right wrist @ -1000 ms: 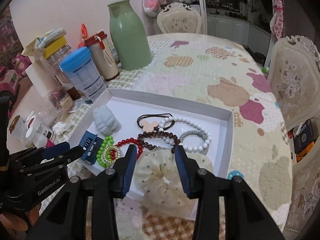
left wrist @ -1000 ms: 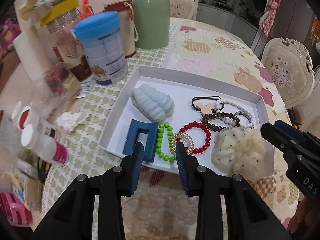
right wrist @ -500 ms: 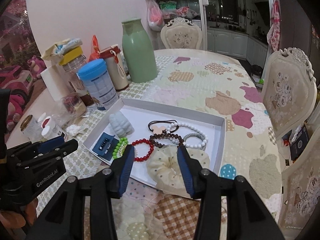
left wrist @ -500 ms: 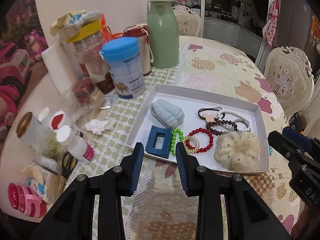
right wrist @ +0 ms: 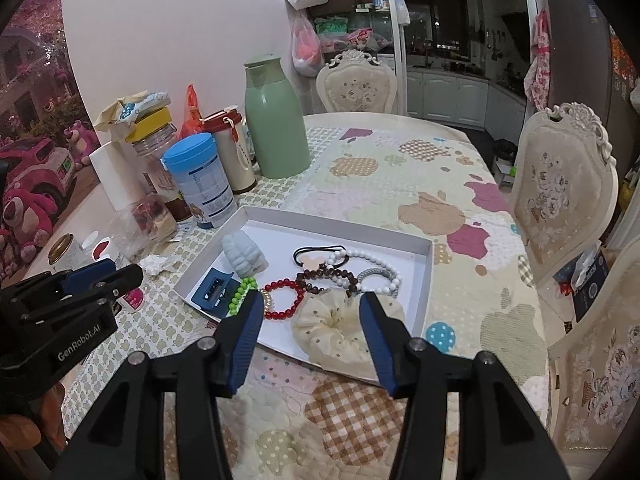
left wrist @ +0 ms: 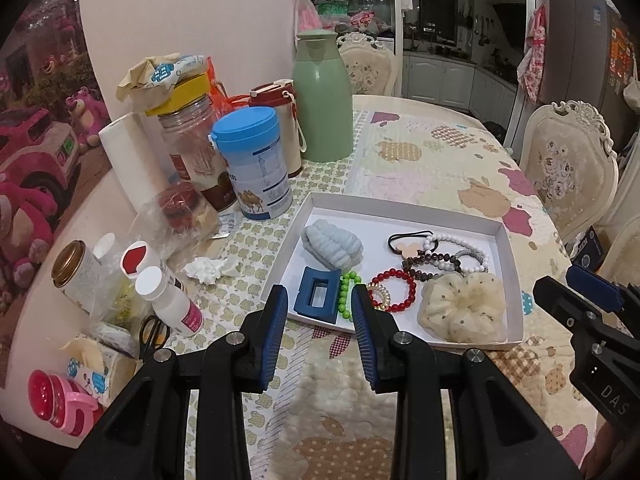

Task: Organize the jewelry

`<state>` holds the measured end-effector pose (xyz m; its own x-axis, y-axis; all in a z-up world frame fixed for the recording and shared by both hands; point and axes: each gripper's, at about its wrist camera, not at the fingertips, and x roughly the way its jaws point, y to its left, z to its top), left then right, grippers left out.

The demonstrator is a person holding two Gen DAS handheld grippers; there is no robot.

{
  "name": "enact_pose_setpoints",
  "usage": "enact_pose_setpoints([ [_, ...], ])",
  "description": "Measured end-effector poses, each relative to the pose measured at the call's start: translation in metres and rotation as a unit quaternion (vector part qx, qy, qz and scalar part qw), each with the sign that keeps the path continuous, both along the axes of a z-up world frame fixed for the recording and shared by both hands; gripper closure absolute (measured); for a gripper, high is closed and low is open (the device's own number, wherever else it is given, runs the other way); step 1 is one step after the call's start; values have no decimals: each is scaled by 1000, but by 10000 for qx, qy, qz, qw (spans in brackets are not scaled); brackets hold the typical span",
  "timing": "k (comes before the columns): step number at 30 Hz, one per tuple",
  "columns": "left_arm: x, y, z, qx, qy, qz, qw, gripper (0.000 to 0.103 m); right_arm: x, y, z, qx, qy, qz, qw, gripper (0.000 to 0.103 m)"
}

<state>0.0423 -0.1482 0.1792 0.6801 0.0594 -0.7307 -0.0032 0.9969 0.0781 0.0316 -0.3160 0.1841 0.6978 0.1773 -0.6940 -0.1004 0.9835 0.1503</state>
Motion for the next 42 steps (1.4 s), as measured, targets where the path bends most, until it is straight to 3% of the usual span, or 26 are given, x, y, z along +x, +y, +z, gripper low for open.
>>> enact_pose_setpoints([
  [11, -9, -5, 7, 105, -153, -33, 9998, 78, -12, -1, 4, -48, -60, -74, 9999, 49],
  [20, -14, 1, 8, -101, -67, 3, 9999, 78, -19, -3, 4, -15, -48, -88, 9999, 46],
  [25, -17, -4, 6, 172, -71, 74, 9998, 78, -19, -4, 4, -11, -39, -80, 10000, 45],
  [42, -16, -8, 5, 89, -69, -53, 9999, 78, -21, -3, 3, -30, -25, -80, 10000, 45],
])
